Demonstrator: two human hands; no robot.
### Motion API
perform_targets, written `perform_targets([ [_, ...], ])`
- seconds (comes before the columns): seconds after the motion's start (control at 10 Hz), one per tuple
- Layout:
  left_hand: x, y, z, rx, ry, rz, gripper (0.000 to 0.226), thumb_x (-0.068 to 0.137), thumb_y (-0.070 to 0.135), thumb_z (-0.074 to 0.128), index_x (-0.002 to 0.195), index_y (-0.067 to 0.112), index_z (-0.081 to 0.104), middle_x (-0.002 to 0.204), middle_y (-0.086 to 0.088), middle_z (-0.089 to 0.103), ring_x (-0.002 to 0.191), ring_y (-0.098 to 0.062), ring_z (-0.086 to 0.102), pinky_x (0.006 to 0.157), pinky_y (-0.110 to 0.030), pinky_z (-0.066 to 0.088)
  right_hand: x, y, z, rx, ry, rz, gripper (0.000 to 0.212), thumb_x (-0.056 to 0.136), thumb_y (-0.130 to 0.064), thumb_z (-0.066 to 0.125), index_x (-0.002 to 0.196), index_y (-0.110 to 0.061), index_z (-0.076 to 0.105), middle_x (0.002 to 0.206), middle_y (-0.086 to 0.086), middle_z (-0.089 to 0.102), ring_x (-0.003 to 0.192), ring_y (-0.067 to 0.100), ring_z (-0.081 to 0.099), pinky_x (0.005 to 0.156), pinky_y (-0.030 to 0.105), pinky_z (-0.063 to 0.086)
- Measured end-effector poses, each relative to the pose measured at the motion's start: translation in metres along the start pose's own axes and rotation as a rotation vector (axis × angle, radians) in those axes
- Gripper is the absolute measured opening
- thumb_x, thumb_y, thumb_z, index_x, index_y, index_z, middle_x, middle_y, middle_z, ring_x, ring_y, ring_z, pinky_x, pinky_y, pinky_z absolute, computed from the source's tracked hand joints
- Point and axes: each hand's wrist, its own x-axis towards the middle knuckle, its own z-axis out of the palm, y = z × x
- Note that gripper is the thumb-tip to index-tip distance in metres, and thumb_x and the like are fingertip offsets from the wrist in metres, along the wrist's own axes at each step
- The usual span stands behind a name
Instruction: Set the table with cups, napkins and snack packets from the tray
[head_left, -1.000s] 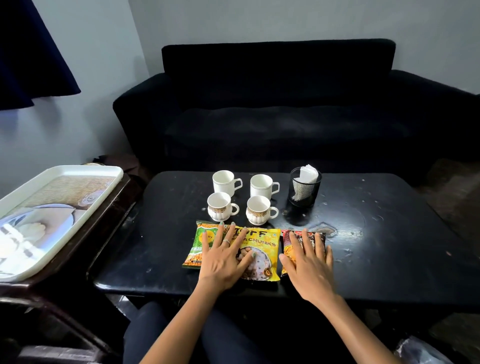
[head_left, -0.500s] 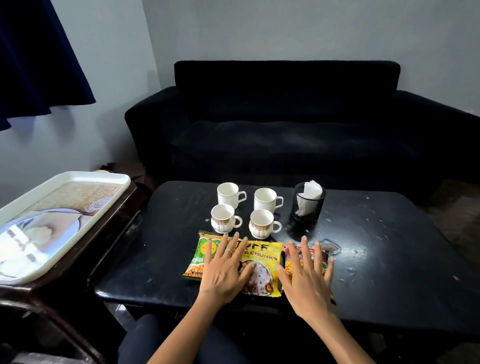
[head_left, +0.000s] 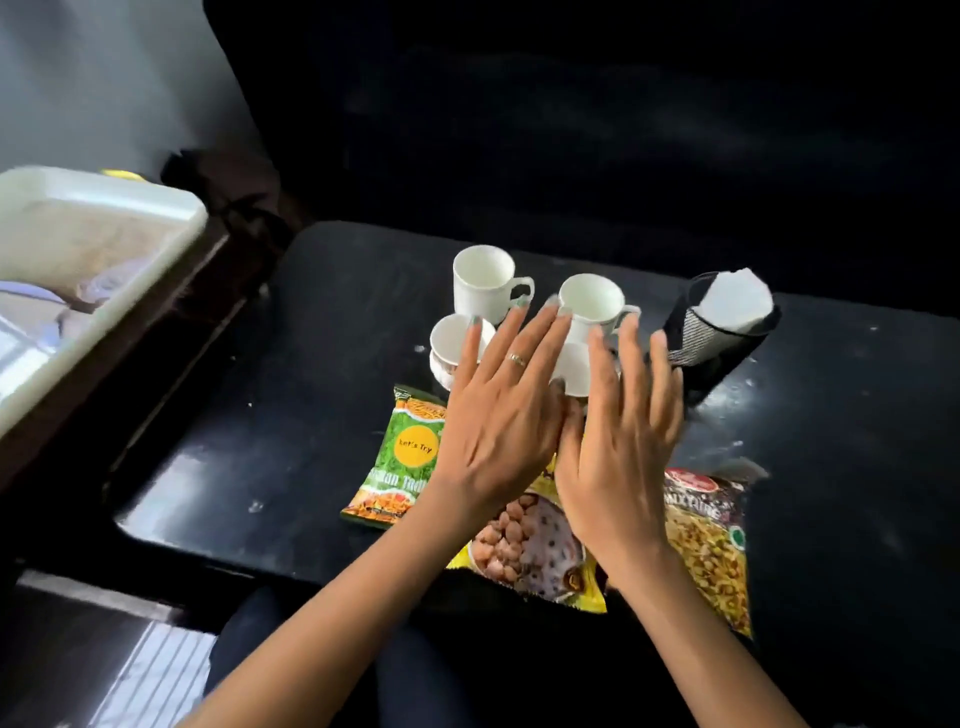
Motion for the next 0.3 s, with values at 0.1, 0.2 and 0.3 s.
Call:
perform_targets([
  [0.1, 0.022, -0.005, 0.010, -0.002, -0.006, 0.008, 0.055, 0.091, 0.026, 0.038, 0.145, 0.013, 0.037, 0.151, -0.004, 0.038, 0.143, -0.022, 0.027, 0.117, -0.042, 0.003, 0.021, 0.003, 0.010, -0.003, -0.031, 0.038, 0.060, 0.089, -0.021, 0.034, 0.147, -0.015, 0.020, 0.157, 0.011, 0.015, 0.146, 0.028, 0.005, 0.118, 0.045, 0.003],
  [0.2, 0.036, -0.007, 0.005, 0.012, -0.072, -0.034, 0.057, 0.091, 0.023, 0.041, 0.146, 0.013, 0.033, 0.152, -0.004, 0.036, 0.144, -0.022, 0.025, 0.118, -0.037, -0.004, 0.039, 0.000, 0.006, -0.005, -0.088, 0.063, 0.060, 0.090, -0.022, 0.034, 0.148, -0.014, 0.019, 0.157, 0.012, 0.014, 0.146, 0.028, 0.005, 0.118, 0.046, 0.003],
  [0.3, 0.050, 0.003, -0.018, 0.053, -0.116, -0.100, 0.057, 0.091, 0.022, 0.039, 0.146, 0.012, 0.034, 0.153, -0.004, 0.035, 0.144, -0.024, 0.026, 0.118, -0.040, 0.000, 0.053, -0.010, -0.017, -0.010, -0.135, 0.088, 0.059, 0.093, -0.023, 0.039, 0.147, -0.013, 0.019, 0.157, 0.012, 0.013, 0.146, 0.028, 0.005, 0.118, 0.046, 0.005],
])
